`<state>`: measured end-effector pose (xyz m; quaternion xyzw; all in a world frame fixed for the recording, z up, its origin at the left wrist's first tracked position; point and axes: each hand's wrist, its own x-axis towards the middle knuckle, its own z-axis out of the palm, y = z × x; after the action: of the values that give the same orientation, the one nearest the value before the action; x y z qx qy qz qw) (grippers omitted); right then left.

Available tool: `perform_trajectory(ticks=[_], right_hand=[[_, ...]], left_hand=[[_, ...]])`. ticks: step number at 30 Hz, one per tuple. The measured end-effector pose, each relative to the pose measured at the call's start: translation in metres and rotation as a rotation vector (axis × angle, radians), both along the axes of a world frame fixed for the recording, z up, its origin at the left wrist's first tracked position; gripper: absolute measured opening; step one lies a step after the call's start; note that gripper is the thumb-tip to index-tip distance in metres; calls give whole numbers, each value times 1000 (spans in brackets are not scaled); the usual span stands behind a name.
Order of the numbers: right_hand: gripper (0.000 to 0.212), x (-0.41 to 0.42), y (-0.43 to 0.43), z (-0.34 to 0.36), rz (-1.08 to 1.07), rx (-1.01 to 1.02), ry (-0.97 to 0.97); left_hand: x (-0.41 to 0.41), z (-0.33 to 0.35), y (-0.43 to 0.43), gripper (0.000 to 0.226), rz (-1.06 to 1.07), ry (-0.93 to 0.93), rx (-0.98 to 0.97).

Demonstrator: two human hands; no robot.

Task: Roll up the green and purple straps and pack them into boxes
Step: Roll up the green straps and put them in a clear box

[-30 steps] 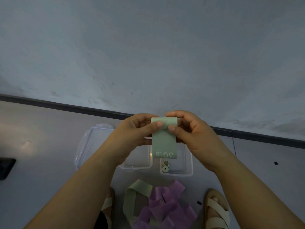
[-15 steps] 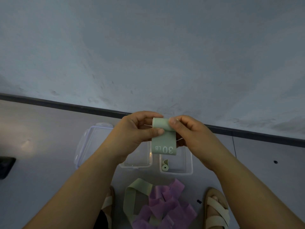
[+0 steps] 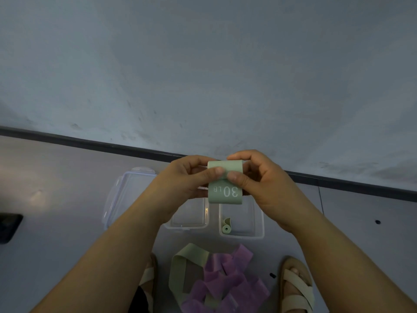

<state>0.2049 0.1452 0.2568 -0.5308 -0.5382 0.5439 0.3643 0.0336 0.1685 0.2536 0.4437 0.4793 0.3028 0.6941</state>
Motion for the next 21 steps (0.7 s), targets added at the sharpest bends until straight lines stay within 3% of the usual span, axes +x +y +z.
perform_trajectory(ticks=[5, 9, 13, 18, 21], right_hand=[[24, -2, -1, -1, 5, 80, -154], [11, -3, -1, 1, -37, -46, -60], [20, -2, 0, 2, -46, -171, 21], [26, -2, 1, 6, -68, -187, 198], [38, -4, -1, 3, -58, -105, 122]], left_hand=[[-1, -2, 1, 30, 12, 5, 33], [-2, -3, 1, 30, 15, 26, 75], [-2, -2, 0, 30, 17, 40, 106], [2, -3, 2, 40, 143, -268, -144], [4, -6, 2, 36, 157, -384, -284]])
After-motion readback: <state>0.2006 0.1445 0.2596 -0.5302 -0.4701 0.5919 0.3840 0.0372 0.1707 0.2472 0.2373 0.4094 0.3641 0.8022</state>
